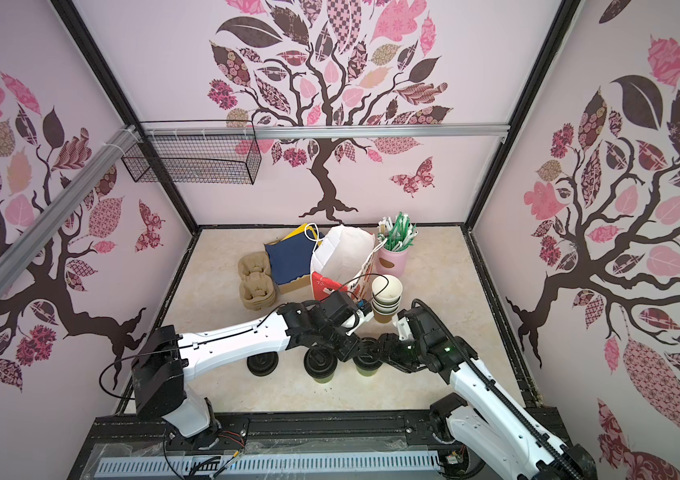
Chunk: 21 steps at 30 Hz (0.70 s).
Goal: Pack the takeout coffee
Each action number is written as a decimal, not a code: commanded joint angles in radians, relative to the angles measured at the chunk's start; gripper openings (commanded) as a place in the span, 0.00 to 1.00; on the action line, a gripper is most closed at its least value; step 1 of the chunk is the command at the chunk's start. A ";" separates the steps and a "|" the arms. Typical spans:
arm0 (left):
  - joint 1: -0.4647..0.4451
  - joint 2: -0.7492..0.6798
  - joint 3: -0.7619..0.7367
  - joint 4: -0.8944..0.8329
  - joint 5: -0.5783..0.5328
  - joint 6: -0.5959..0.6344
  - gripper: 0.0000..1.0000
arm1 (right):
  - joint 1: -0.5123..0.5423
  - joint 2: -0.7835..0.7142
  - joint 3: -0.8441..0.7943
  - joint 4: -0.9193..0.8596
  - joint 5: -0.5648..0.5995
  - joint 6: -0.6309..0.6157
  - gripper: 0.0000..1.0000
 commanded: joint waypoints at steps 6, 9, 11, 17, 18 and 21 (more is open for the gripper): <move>0.001 0.039 -0.031 -0.054 -0.011 0.008 0.34 | -0.003 -0.046 0.076 -0.130 0.059 -0.020 0.72; 0.001 0.039 -0.029 -0.050 -0.009 0.006 0.34 | -0.003 -0.057 0.074 -0.153 0.013 -0.034 0.73; 0.001 0.040 -0.030 -0.050 -0.005 0.005 0.34 | -0.003 -0.062 0.051 -0.153 -0.038 -0.041 0.74; 0.001 0.043 -0.028 -0.047 -0.001 0.006 0.34 | -0.002 -0.050 0.019 -0.111 -0.126 -0.046 0.74; 0.002 0.043 -0.027 -0.047 -0.001 0.006 0.34 | -0.003 -0.041 0.014 -0.098 -0.133 -0.045 0.74; 0.001 0.043 -0.027 -0.044 -0.001 0.006 0.34 | -0.002 -0.015 -0.002 -0.068 -0.138 -0.045 0.73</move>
